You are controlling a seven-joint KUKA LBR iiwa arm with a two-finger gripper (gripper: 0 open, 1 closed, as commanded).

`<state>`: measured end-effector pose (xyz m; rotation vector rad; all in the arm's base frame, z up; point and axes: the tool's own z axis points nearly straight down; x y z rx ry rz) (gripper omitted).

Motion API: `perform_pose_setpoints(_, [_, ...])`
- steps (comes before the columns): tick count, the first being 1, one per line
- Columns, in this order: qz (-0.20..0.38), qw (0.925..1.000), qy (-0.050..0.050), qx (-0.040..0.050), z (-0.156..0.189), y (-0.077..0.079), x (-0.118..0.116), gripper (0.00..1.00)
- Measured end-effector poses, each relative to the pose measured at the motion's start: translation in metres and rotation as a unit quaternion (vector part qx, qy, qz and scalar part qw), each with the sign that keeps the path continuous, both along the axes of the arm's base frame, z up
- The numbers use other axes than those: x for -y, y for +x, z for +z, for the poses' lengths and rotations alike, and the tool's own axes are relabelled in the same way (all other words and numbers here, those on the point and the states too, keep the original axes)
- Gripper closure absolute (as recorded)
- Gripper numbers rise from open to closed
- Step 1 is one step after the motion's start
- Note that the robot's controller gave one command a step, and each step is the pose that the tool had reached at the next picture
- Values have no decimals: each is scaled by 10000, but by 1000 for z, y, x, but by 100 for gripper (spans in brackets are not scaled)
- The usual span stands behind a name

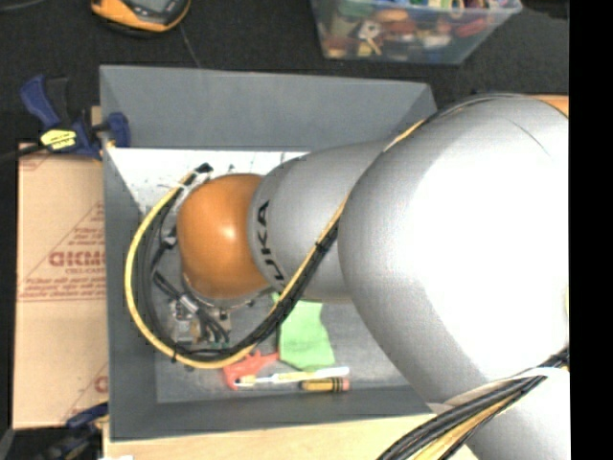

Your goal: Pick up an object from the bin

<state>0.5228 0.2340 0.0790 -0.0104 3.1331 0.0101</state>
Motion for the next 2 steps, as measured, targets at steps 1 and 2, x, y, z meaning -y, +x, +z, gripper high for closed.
perform_pose_setpoints(1, [-8,10000,-11,-27,31,-1,1,100])
perform_pose_setpoints(2, [-11,10000,-1,-4,68,0,0,100])
